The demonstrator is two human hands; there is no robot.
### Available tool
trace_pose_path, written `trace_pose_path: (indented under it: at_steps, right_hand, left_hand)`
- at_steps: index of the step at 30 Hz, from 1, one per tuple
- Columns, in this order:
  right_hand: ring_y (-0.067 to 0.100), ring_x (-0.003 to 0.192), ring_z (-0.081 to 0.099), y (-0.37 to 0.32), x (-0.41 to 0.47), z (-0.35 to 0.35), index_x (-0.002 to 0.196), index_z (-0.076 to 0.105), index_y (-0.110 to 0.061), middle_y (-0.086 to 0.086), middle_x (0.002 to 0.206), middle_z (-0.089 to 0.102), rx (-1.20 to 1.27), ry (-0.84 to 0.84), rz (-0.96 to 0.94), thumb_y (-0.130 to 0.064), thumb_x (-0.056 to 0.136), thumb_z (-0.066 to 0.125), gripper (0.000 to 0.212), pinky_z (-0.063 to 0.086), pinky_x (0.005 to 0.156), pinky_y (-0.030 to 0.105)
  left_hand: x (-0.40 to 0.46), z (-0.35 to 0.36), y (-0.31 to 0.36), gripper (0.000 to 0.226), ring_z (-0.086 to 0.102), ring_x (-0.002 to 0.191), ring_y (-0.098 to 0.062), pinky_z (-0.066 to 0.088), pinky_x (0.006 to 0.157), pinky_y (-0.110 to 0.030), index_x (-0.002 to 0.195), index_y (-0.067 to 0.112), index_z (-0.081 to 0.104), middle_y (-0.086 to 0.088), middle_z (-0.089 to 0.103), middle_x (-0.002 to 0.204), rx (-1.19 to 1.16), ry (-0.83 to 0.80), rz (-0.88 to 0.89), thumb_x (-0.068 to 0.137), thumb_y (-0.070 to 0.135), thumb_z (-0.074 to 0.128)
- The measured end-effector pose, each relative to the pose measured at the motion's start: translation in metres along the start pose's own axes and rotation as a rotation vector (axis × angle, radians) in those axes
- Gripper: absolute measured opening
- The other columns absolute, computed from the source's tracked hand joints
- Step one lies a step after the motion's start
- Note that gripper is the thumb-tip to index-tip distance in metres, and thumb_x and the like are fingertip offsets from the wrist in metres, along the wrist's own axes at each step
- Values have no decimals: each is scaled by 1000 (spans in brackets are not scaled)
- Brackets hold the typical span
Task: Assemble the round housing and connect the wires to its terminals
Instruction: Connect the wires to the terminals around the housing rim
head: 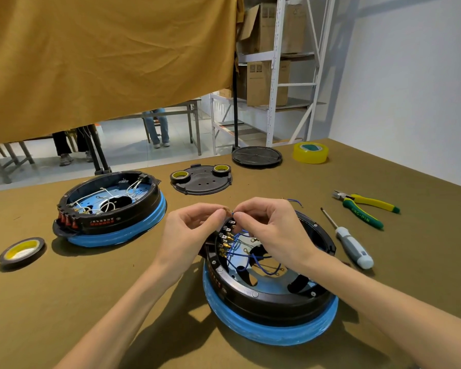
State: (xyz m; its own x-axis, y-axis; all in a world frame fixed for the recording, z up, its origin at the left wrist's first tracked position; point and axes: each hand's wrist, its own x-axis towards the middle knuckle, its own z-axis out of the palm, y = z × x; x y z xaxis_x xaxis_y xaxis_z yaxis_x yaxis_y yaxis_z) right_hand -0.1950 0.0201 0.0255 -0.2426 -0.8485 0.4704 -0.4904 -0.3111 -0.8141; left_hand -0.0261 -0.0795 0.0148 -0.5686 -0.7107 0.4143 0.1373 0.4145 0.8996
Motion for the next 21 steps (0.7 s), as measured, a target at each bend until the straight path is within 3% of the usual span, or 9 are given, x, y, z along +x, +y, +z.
trace_pose_path:
  at_steps: [5,6,9,12,14,18,21]
  right_hand:
    - [23,60,64,1,-3,4,99,75,-11,2,75,76,-3,-29,13,-12,99,66,9,51,59,37]
    - [18,57,62,2,-3,5,99,74,-10,2,76,77,7,-37,24,-12,99,66,8,50,56,31]
    - [6,56,61,2,-3,6,99,71,-8,3,77,77,36,-43,38,-10,100,64,7,49,57,19]
    - [14,68,68,-1,-3,4,102,72,-10,5,84,77,31,-38,43,-12,102,61,11,55,63,25]
    - [22,80,69,-4,-1,0,102,74,-17,5,87,75,-70,24,38,-16,103,57,17,57,72,36]
    - [6,89,63,1,13,-42,94,71,-23,-6,93,71,-368,331,121,-22,105,49,25,50,81,31]
    - [29,95,60,24,16,-72,100,63,-16,8,103,63,-756,217,393,-33,107,37,31,49,90,46]
  left_hand:
    - [1,4,1,14,74,87,-9,57,75,-21,96,25,79,8,79,90,71,87,0,84,32,77]
    - [0,7,0,9,73,87,-7,57,77,-23,95,26,78,11,78,89,121,121,12,87,29,77]
    - [-3,15,-1,9,70,88,-3,54,83,-20,94,30,75,18,75,88,205,205,59,90,22,76]
    - [-3,19,4,7,73,87,-6,57,75,-19,97,24,75,12,77,91,105,180,21,93,18,72]
    - [-3,19,7,8,75,90,-10,59,76,-20,101,14,73,6,79,95,-4,138,-19,96,14,68]
    - [-1,20,15,5,76,89,-13,58,80,-21,102,8,65,-1,79,91,-27,75,-18,100,8,61]
    - [0,25,21,11,75,81,-12,56,76,-17,105,13,68,0,76,85,41,12,-4,101,8,60]
